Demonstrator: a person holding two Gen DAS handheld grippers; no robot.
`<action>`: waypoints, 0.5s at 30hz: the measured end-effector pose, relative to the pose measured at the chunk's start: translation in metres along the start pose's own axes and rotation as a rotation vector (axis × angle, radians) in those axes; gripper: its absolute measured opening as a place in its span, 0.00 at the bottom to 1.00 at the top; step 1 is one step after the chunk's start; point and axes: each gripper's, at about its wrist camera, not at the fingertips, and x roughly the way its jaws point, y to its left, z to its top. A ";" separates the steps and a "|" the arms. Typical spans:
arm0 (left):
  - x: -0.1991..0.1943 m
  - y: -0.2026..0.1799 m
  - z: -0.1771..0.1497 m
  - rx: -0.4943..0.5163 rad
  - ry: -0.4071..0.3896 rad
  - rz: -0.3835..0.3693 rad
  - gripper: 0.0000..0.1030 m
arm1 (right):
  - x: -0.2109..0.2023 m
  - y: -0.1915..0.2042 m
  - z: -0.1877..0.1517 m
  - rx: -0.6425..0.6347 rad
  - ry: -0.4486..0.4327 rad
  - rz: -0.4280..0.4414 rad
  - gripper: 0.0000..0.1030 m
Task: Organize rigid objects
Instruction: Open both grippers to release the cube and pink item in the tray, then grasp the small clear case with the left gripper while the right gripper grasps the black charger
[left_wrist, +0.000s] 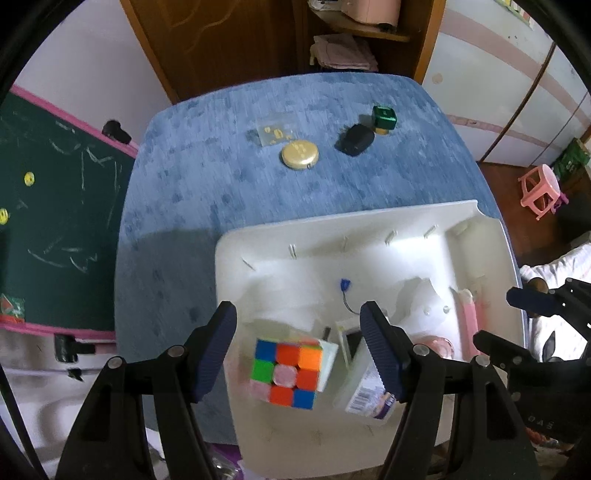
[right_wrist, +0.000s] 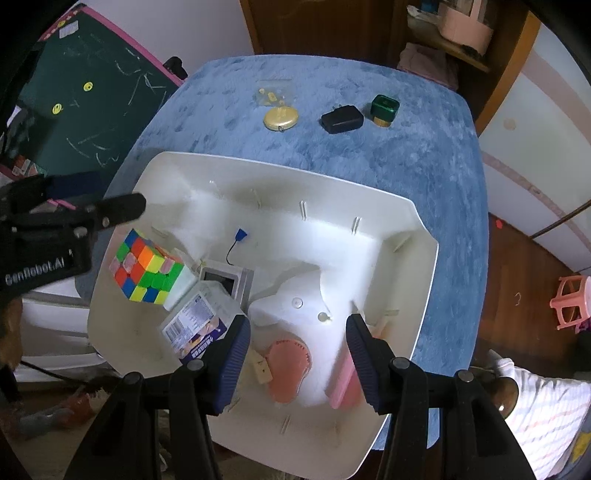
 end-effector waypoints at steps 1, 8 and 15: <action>-0.001 0.001 0.005 0.012 -0.005 0.007 0.71 | 0.000 -0.002 0.002 0.004 -0.001 0.002 0.53; -0.008 0.005 0.043 0.116 -0.031 0.057 0.71 | -0.010 -0.018 0.025 0.018 -0.035 -0.008 0.53; -0.007 0.007 0.098 0.275 -0.050 0.103 0.71 | -0.022 -0.036 0.067 0.004 -0.107 -0.042 0.57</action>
